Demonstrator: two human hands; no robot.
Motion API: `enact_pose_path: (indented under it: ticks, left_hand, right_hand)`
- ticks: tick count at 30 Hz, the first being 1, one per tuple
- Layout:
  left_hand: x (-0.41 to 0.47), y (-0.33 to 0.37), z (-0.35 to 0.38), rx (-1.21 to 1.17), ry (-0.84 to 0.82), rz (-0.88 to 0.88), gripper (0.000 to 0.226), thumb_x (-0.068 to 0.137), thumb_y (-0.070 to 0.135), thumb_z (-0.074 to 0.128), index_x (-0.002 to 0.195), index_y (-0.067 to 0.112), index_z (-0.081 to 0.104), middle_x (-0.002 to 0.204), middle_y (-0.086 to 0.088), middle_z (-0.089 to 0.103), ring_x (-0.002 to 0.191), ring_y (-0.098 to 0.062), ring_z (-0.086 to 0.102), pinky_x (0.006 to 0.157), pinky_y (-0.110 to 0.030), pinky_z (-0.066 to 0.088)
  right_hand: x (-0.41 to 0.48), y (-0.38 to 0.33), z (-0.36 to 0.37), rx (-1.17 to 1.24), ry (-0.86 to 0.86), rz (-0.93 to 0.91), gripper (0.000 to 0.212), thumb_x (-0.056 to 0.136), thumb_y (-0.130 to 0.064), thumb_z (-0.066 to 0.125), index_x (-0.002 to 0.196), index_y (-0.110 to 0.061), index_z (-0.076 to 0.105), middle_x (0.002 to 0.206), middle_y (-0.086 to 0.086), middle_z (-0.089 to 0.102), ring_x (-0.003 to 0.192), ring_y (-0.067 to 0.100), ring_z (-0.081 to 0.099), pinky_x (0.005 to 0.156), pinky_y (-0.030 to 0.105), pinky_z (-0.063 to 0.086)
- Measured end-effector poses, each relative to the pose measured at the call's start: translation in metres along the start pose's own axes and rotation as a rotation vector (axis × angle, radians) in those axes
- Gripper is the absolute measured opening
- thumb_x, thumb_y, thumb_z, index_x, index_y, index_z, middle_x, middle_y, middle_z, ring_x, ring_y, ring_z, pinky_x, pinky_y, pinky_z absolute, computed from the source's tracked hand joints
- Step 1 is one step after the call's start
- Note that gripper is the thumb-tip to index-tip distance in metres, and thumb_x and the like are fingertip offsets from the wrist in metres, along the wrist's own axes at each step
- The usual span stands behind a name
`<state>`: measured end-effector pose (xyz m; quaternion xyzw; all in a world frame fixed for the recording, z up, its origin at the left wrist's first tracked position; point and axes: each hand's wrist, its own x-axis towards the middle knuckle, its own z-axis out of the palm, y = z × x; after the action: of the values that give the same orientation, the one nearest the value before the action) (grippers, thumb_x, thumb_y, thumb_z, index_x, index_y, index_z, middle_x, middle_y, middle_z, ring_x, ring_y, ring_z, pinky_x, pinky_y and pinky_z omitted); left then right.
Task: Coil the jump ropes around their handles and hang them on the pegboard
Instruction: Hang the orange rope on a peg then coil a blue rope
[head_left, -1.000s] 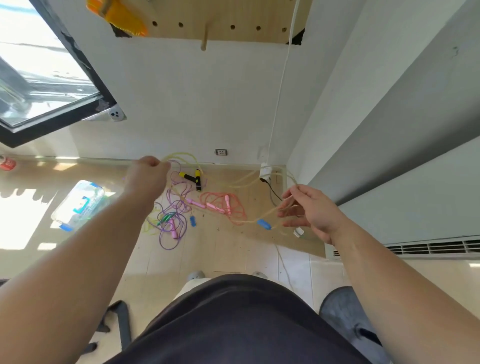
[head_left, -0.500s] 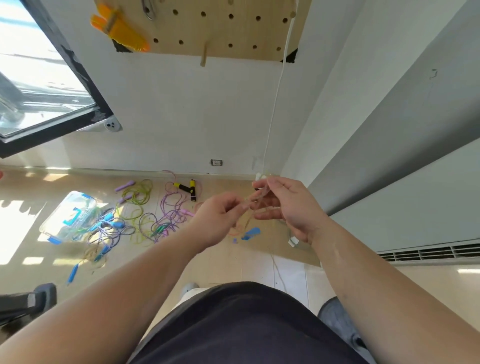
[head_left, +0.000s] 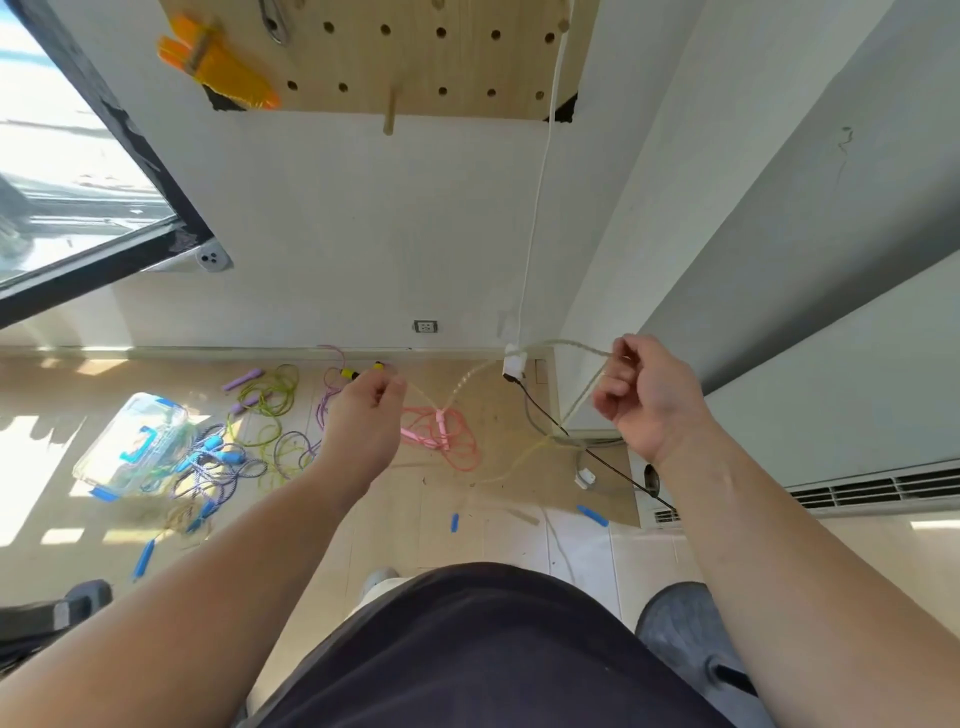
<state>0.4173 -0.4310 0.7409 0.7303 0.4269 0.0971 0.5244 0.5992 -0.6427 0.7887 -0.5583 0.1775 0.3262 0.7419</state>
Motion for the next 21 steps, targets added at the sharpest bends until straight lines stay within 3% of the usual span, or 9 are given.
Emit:
enact_pose_path:
  ticks: [3,6,8,10,13,15,18,20,21]
  left_hand:
    - [0.006,0.002,-0.006,-0.009,0.06,-0.03,0.031,0.104,0.028,0.049,0.08,0.009,0.054,0.061,0.004,0.036,0.052,-0.015,0.032,0.052,-0.029,0.027]
    - [0.013,0.005,-0.016,-0.064,0.224,-0.072,0.032,0.103,0.028,0.051,0.075,0.013,0.05,0.063,0.001,0.038,0.058,-0.018,0.036,0.054,-0.03,0.029]
    - [0.016,-0.001,-0.024,0.006,0.251,0.031,0.038,0.103,0.032,0.054,0.071,0.014,0.045,0.062,0.001,0.038,0.059,-0.018,0.036,0.056,-0.032,0.03]
    - [0.015,-0.007,-0.031,0.125,0.135,0.17,0.045,0.098,0.034,0.064,0.066,0.014,0.039,0.06,0.002,0.035,0.055,-0.013,0.032,0.054,-0.029,0.029]
    - [0.016,-0.016,-0.038,0.274,-0.076,0.239,0.052,0.086,0.03,0.08,0.064,0.016,0.034,0.058,0.002,0.031,0.052,-0.011,0.028,0.053,-0.028,0.027]
    - [0.018,-0.016,-0.036,0.316,-0.11,0.231,0.05,0.087,0.023,0.078,0.062,0.014,0.035,0.057,0.004,0.031,0.053,-0.014,0.029,0.057,-0.03,0.026]
    - [0.021,-0.008,-0.024,0.254,-0.09,0.223,0.047,0.093,0.021,0.071,0.061,0.011,0.039,0.056,0.001,0.038,0.052,-0.012,0.035,0.056,-0.03,0.03]
    - [0.021,0.004,-0.014,0.092,-0.028,0.172,0.045,0.094,0.021,0.069,0.065,0.005,0.039,0.058,-0.006,0.046,0.049,-0.011,0.046,0.053,-0.027,0.036]
    - [0.022,0.011,-0.01,0.0,0.026,0.155,0.046,0.094,0.022,0.068,0.066,0.004,0.036,0.058,-0.009,0.042,0.05,-0.016,0.048,0.054,-0.028,0.037]
  right_hand:
    - [0.009,-0.009,-0.01,-0.018,0.045,-0.05,0.037,0.097,-0.02,0.053,0.061,-0.019,0.047,0.059,-0.001,0.043,0.053,0.016,0.046,0.061,0.031,0.055]
    - [0.012,-0.014,-0.012,0.11,0.004,-0.033,0.034,0.101,-0.024,0.054,0.068,-0.015,0.05,0.059,0.002,0.052,0.056,0.019,0.06,0.072,0.039,0.061]
    - [0.013,-0.015,-0.007,0.141,-0.03,-0.046,0.037,0.105,-0.029,0.05,0.07,-0.016,0.05,0.056,0.0,0.047,0.051,0.017,0.053,0.069,0.037,0.061]
    - [0.01,-0.018,0.0,0.19,-0.081,-0.046,0.037,0.106,-0.031,0.046,0.072,-0.018,0.049,0.056,-0.001,0.043,0.051,0.017,0.049,0.07,0.036,0.06]
    - [-0.002,-0.028,0.011,-0.148,-0.145,-0.059,0.03,0.105,-0.025,0.049,0.077,-0.016,0.053,0.056,0.0,0.043,0.049,0.016,0.048,0.072,0.041,0.06]
    - [-0.014,-0.032,0.022,-0.524,-0.195,-0.125,0.029,0.101,-0.017,0.051,0.073,-0.012,0.055,0.058,0.004,0.047,0.053,0.019,0.053,0.073,0.045,0.058]
    - [-0.032,-0.033,0.042,-0.877,-0.184,-0.333,0.032,0.096,-0.018,0.053,0.064,-0.012,0.055,0.075,0.007,0.056,0.07,0.018,0.053,0.077,0.038,0.05]
    - [-0.04,-0.034,0.05,-0.88,-0.167,-0.461,0.035,0.096,-0.02,0.054,0.063,-0.014,0.05,0.1,-0.004,0.065,0.085,0.011,0.055,0.084,0.029,0.043]
    - [-0.041,-0.036,0.053,-0.752,-0.205,-0.465,0.036,0.097,-0.019,0.052,0.062,-0.015,0.047,0.111,-0.009,0.069,0.097,0.009,0.058,0.092,0.027,0.042]
